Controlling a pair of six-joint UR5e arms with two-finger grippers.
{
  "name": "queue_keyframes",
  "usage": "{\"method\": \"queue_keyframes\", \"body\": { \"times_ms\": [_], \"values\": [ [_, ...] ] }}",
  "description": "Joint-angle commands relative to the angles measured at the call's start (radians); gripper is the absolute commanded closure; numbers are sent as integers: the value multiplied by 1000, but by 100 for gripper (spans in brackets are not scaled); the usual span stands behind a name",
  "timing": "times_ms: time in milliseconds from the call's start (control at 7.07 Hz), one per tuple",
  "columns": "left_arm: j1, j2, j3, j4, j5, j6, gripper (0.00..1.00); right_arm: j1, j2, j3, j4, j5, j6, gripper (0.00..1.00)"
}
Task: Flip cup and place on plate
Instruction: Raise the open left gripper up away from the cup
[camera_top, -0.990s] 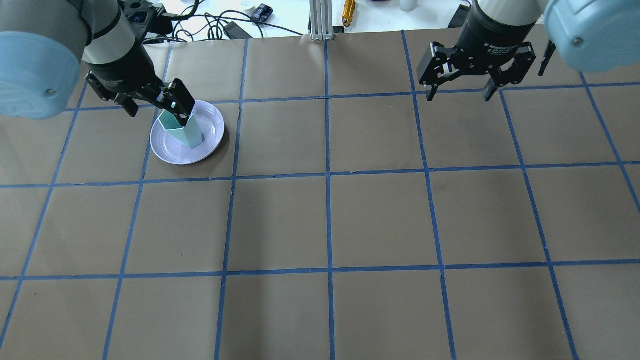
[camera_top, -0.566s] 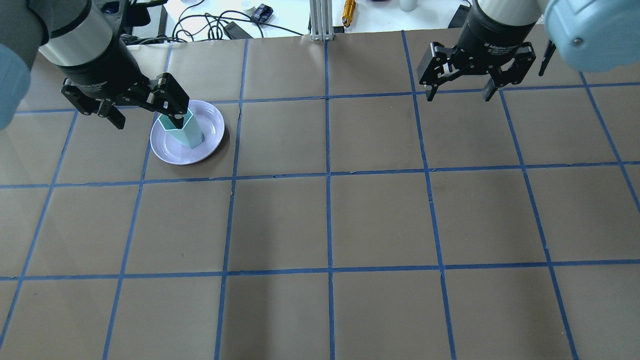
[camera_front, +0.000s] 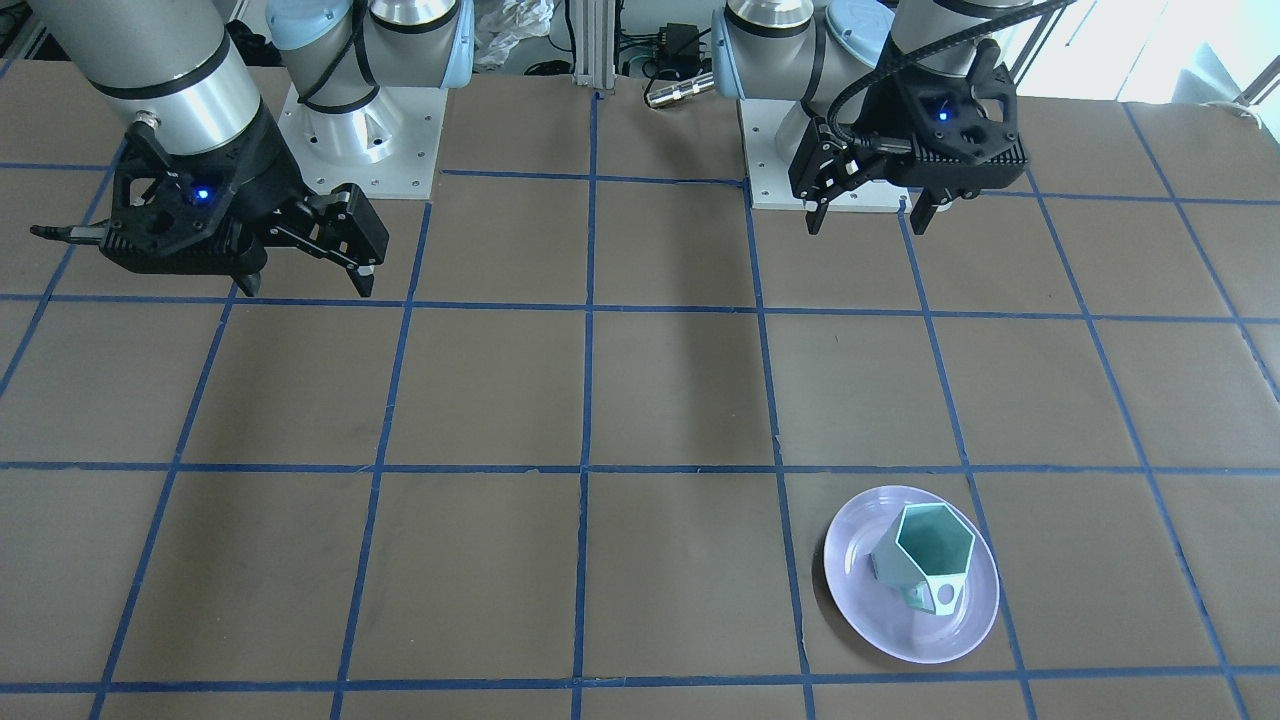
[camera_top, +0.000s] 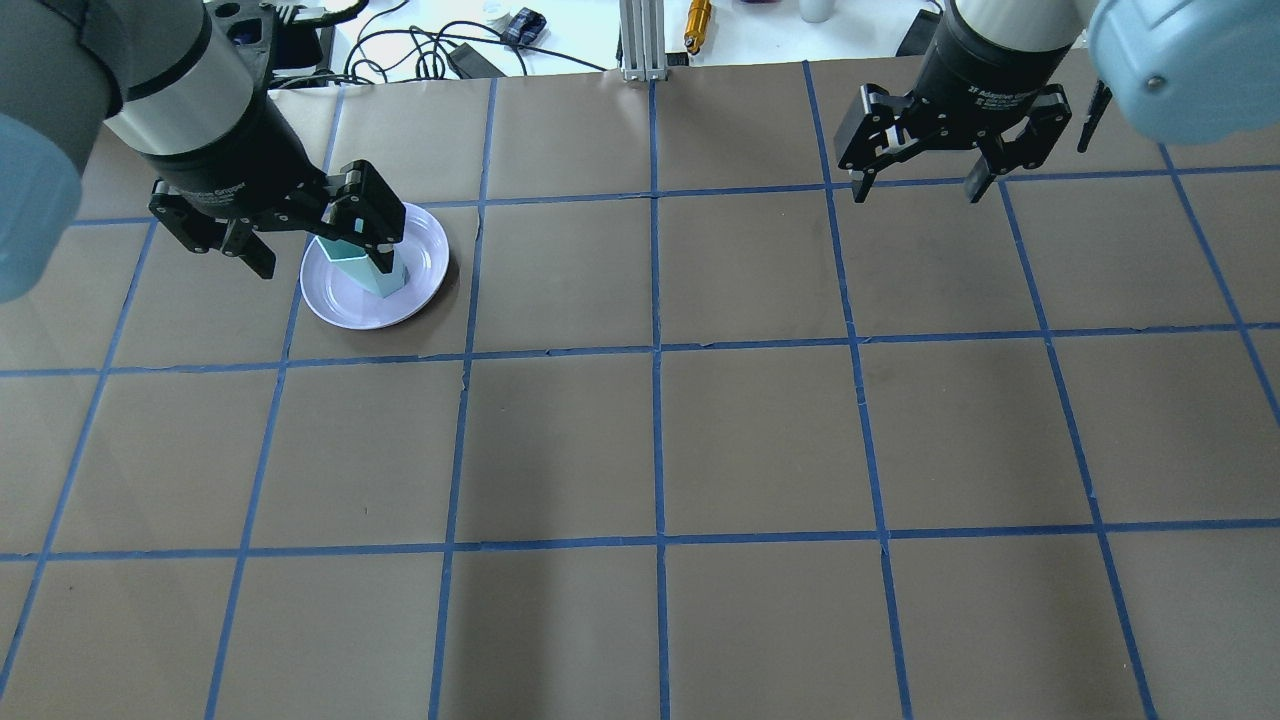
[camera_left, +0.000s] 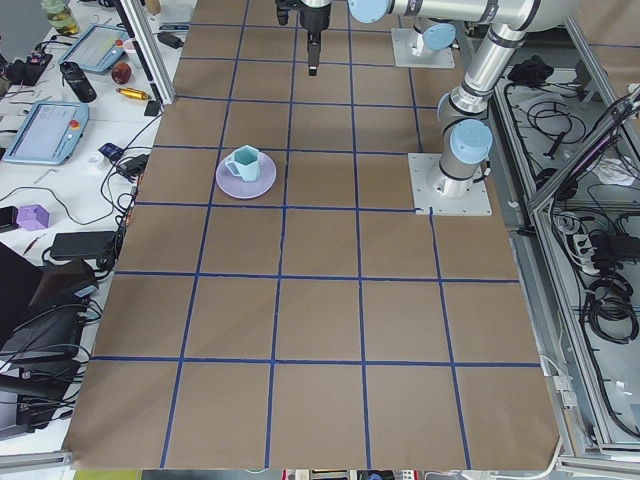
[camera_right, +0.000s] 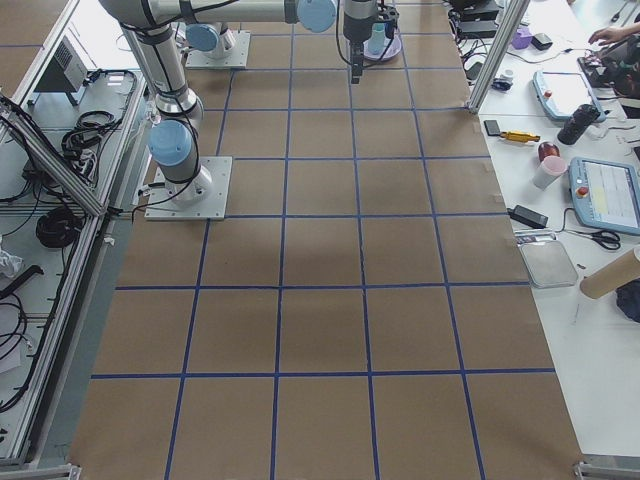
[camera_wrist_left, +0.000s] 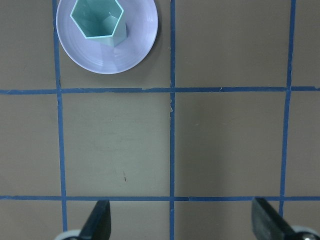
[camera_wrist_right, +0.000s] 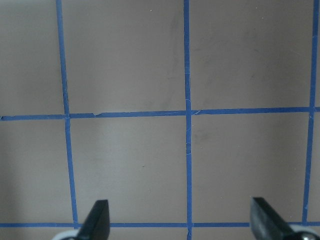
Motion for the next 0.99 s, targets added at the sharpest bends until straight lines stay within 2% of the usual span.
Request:
{"method": "queue_keyframes", "body": {
  "times_ms": [0, 141, 424, 848],
  "values": [
    [-1, -5, -2, 17, 0, -2, 0, 0, 0, 0, 0, 0, 0, 0],
    [2, -11, 7, 24, -1, 0, 0, 0, 0, 0, 0, 0, 0, 0],
    [11, -65, 102, 11, -4, -2, 0, 0, 0, 0, 0, 0, 0, 0],
    [3, -73, 103, 7, 0, -2, 0, 0, 0, 0, 0, 0, 0, 0]
  ]
}}
